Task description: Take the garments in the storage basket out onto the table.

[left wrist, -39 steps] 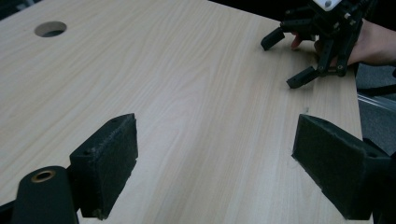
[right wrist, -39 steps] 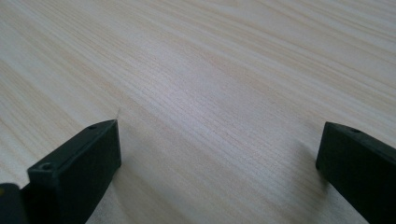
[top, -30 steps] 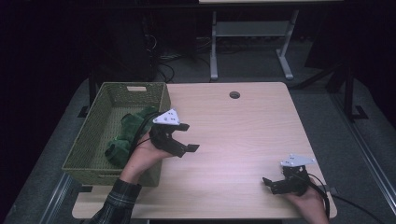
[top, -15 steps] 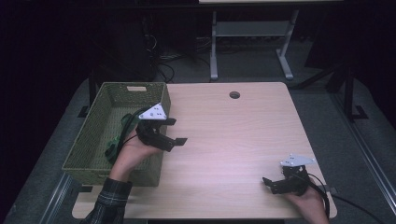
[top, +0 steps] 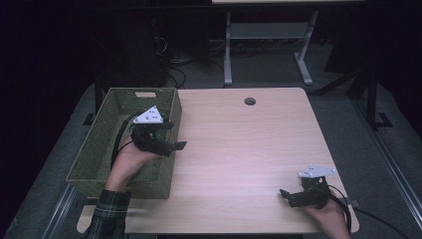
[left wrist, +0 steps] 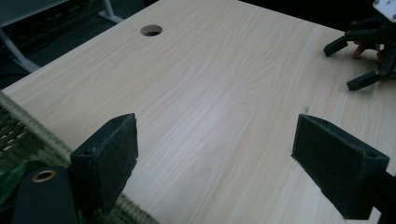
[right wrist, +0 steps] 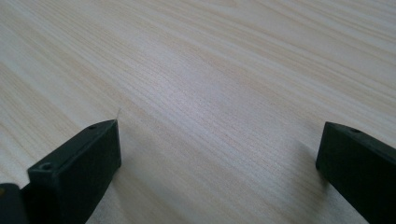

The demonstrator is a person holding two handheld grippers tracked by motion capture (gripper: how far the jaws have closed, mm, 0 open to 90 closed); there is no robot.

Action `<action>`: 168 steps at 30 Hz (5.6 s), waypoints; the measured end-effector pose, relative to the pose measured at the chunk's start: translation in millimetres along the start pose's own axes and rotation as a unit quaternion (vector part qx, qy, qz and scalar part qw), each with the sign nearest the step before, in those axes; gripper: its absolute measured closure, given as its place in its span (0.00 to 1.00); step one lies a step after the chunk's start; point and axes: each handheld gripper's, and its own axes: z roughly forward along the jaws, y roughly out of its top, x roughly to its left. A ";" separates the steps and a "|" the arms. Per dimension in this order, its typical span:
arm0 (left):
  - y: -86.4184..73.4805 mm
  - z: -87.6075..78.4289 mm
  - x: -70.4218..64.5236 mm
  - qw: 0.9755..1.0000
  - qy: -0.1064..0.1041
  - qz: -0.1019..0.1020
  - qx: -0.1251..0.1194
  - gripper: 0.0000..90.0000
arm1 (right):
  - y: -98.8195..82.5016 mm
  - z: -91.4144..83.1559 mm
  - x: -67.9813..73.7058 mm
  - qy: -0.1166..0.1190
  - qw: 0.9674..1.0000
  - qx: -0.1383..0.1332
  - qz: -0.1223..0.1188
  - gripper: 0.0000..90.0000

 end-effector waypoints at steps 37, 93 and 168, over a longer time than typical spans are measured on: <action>-42.3 -46.6 64.0 0.991 0.124 -0.034 0.044 0.29 | 0.1 0.1 0.0 -0.001 1.000 0.000 0.001 0.00; -97.4 -14.2 102.9 0.968 0.099 -0.118 0.196 0.88 | 0.1 0.0 0.3 -0.002 1.000 0.000 0.002 0.00; 73.7 -118.6 36.1 0.990 -0.001 -0.105 -0.093 0.92 | -0.2 -0.3 0.7 -0.004 1.000 0.000 0.004 0.00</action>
